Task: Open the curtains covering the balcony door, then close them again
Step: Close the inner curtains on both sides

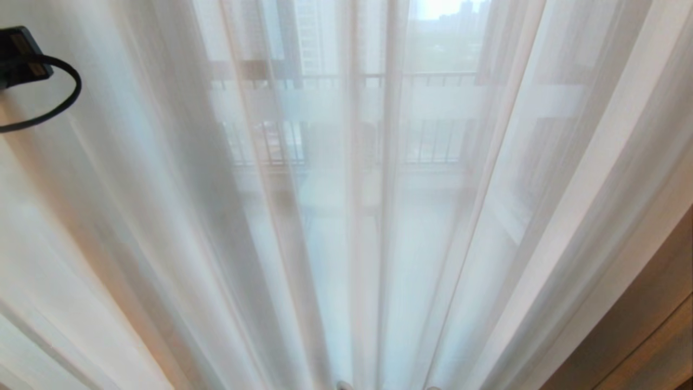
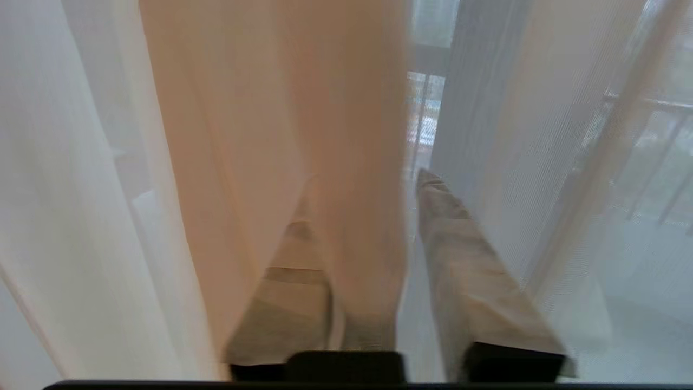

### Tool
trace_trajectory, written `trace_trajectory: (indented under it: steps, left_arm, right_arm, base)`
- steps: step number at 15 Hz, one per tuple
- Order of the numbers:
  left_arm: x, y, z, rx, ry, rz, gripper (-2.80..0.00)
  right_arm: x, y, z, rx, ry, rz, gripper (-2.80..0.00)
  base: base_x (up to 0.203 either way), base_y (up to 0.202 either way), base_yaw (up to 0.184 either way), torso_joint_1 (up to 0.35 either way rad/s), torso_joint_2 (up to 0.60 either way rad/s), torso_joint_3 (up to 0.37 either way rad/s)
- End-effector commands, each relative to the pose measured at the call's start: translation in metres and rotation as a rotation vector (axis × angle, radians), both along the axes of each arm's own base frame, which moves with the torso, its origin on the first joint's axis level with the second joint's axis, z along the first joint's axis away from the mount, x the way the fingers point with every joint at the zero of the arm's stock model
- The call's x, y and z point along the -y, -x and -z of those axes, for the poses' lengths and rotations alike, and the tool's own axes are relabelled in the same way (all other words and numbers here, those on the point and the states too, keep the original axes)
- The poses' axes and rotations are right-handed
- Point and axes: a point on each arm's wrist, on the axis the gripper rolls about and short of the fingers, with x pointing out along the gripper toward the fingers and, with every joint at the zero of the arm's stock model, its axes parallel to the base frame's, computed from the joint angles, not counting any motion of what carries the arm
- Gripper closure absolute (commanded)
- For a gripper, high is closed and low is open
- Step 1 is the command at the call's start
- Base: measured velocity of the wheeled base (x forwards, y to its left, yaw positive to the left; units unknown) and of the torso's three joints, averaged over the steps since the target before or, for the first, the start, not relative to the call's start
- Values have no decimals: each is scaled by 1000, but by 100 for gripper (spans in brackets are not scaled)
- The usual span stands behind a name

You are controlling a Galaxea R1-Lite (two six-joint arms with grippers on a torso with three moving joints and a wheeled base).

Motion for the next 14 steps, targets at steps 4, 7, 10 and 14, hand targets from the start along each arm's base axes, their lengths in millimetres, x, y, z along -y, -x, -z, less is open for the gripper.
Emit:
trace_trajectory:
  steps: [4,7,10,14]
  left_arm:
    - [1,9,-4,17,-3,0,-280]
    - [7,30,-8,37,-7,11,-280]
    - [13,59,-2,38,-9,22,-280]
    - [18,101,15,35,-9,28,-280]
  right_arm:
    - [0,0,0,-2,0,-1,0]
    - [0,0,0,-2,0,-2,0]
    - [0,0,0,-2,0,-2,0]
    - [0,0,0,-2,0,-2,0]
  base:
    - [0,0,0,0,0,0]
    - [0,0,0,0,0,0]
    - [0,0,0,0,0,0]
    - [0,0,0,0,0,0]
